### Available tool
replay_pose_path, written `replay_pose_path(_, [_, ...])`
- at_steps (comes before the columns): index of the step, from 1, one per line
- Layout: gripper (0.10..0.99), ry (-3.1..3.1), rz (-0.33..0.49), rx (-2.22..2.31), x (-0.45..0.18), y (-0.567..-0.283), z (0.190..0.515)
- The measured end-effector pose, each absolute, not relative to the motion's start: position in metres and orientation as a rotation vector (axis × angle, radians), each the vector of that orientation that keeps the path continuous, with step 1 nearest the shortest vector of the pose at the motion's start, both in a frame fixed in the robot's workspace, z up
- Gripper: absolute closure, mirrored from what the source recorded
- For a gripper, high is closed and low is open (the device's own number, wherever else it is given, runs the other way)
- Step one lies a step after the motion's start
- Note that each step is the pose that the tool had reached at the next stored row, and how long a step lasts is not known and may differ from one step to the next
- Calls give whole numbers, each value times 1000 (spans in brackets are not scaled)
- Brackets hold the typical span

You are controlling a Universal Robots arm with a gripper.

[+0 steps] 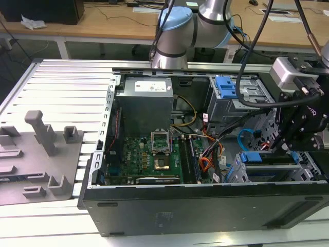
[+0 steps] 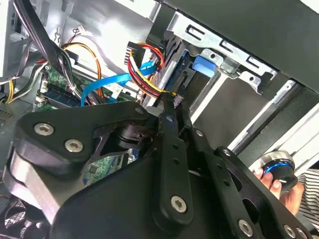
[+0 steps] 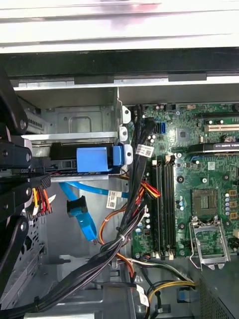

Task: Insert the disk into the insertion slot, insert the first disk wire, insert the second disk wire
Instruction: 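Insert the first disk wire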

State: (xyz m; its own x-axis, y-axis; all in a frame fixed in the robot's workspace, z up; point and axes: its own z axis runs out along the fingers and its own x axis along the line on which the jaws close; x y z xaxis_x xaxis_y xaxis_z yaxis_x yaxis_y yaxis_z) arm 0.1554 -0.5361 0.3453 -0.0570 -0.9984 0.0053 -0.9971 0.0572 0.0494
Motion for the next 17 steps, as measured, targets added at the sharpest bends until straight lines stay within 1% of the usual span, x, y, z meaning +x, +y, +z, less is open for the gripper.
replay_pose_path(17, [918,-2256,-59,2134,165,-536,336])
